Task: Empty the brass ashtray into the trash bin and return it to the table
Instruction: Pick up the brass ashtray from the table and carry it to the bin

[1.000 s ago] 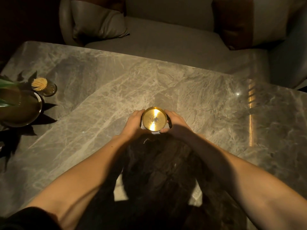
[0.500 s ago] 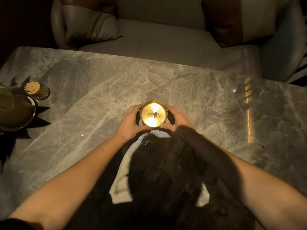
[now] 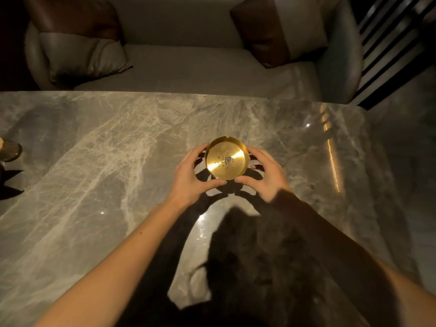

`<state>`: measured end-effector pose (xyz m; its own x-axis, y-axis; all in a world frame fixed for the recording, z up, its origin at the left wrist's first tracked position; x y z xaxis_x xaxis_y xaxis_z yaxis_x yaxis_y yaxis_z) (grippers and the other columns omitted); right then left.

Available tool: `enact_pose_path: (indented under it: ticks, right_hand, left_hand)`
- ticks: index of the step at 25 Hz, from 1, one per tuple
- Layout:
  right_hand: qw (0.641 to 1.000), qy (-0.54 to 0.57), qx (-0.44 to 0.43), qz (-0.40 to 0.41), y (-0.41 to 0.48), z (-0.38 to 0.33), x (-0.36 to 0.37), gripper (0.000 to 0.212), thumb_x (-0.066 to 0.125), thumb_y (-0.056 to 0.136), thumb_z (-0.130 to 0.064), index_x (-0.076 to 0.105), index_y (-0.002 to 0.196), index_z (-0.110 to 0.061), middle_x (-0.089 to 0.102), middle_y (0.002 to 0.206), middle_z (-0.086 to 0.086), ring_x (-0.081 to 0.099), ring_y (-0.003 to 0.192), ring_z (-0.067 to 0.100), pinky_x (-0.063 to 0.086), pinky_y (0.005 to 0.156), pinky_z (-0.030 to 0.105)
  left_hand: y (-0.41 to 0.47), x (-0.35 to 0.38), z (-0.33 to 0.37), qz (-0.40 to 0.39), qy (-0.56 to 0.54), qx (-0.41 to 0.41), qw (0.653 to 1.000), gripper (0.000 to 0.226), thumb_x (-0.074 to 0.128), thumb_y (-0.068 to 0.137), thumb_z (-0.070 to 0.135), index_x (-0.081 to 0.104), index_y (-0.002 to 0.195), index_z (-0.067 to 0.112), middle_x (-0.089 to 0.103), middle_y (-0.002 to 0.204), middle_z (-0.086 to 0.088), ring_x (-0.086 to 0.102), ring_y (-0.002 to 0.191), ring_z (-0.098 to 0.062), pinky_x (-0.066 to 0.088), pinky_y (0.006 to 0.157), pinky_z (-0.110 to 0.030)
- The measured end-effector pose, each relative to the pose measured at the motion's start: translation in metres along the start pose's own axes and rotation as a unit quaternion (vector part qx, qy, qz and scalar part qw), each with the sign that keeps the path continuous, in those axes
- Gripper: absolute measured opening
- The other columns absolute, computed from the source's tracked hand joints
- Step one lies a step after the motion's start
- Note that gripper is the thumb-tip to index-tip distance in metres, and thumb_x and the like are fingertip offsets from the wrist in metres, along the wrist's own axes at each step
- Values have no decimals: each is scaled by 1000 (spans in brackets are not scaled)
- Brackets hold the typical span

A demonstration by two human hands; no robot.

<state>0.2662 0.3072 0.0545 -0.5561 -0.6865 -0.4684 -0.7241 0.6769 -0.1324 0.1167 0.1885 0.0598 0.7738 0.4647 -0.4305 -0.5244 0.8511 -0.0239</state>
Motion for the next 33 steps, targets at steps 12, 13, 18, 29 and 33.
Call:
enact_pose_path:
  ticks: [12, 13, 18, 29, 33]
  right_hand:
    - [1000, -2, -7, 0, -62, 33, -133, 84, 83, 71, -22, 41, 144, -20, 52, 137, -2, 51, 123, 11, 46, 106, 39]
    - [1000, -2, -10, 7, -62, 32, -133, 83, 83, 71, -23, 43, 143, -21, 52, 135, -3, 52, 122, 10, 47, 105, 40]
    - [999, -8, -14, 50, -57, 25, -128, 80, 84, 69, -27, 47, 140, -17, 53, 134, -1, 54, 120, 14, 50, 101, 38]
    - [999, 36, 15, 33, -64, 59, -172, 72, 81, 74, -24, 44, 134, -37, 49, 128, -26, 49, 117, -10, 45, 97, 15]
    - [998, 60, 4, 12, -68, 95, -214, 75, 82, 73, -18, 46, 136, -34, 50, 136, -13, 49, 124, 4, 46, 106, 38]
  left_hand:
    - [-12, 102, 88, -27, -36, 21, 999, 90, 92, 55, 32, 51, 135, 28, 57, 128, 18, 55, 119, -3, 47, 104, -30]
    - [-10, 102, 90, -35, -37, 26, 998, 90, 93, 55, 30, 51, 135, 26, 57, 129, 16, 55, 119, -3, 46, 104, -31]
    - [3, 97, 85, -67, -67, 36, 995, 91, 88, 56, 34, 49, 138, 25, 56, 132, 16, 52, 124, -1, 42, 107, -23]
    - [10, 152, 101, -72, -76, 23, 994, 92, 88, 58, 32, 47, 140, 25, 54, 139, 8, 49, 130, -6, 40, 112, -33]
    - [9, 200, 122, -49, -49, 9, 998, 93, 89, 59, 36, 47, 141, 22, 55, 138, 10, 50, 130, -5, 40, 112, -34]
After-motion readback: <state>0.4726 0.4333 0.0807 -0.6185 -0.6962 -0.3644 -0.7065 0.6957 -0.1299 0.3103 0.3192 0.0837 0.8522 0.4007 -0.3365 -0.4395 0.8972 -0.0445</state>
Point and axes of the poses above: each hand's wrist, its own y-axis towards the middle knuckle, its own x-axis out of the palm, z = x × y, the point moved 9 cm from there along y, towards the middle knuckle
